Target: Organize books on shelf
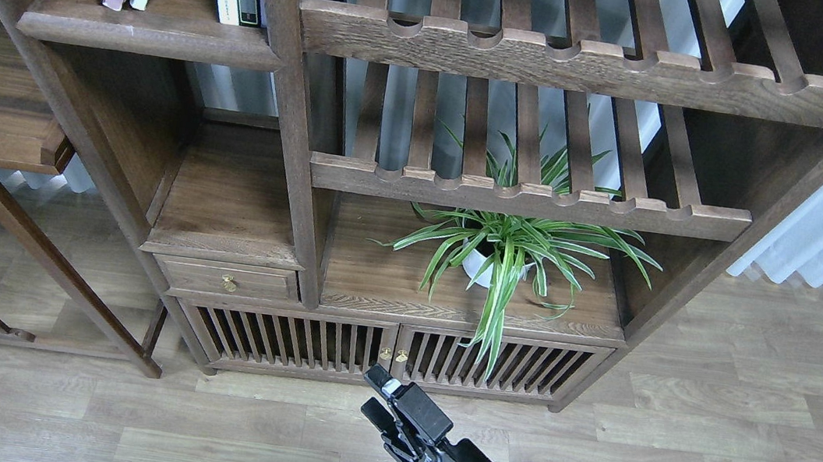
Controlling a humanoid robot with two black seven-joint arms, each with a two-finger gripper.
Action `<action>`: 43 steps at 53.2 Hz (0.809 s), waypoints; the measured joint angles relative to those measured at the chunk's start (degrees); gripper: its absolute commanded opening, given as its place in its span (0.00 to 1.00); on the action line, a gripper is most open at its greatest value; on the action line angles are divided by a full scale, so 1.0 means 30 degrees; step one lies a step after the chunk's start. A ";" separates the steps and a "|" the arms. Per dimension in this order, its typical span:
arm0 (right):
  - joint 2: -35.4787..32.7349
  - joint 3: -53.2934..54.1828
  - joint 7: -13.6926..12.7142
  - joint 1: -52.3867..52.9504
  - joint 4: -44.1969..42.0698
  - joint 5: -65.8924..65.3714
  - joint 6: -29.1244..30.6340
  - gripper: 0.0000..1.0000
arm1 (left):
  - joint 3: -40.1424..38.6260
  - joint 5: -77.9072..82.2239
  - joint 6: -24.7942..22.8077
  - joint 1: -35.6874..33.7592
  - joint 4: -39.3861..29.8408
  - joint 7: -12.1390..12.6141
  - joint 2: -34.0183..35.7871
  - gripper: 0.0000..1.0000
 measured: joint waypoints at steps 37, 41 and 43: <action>0.0000 0.0068 0.0021 0.0865 -0.0230 0.0004 0.0000 0.98 | 0.0607 0.0020 0.0299 0.0255 0.1455 -0.0010 -0.0714 0.07; 0.0000 0.0069 0.0120 0.0869 -0.0379 0.0004 0.0000 0.98 | 0.0624 0.0019 0.0298 0.0256 0.1489 -0.0010 -0.0722 0.07; 0.0000 0.0069 0.0177 0.0895 -0.0524 0.0003 0.0000 0.98 | 0.0638 0.0019 0.0297 0.0255 0.1495 -0.0010 -0.0723 0.07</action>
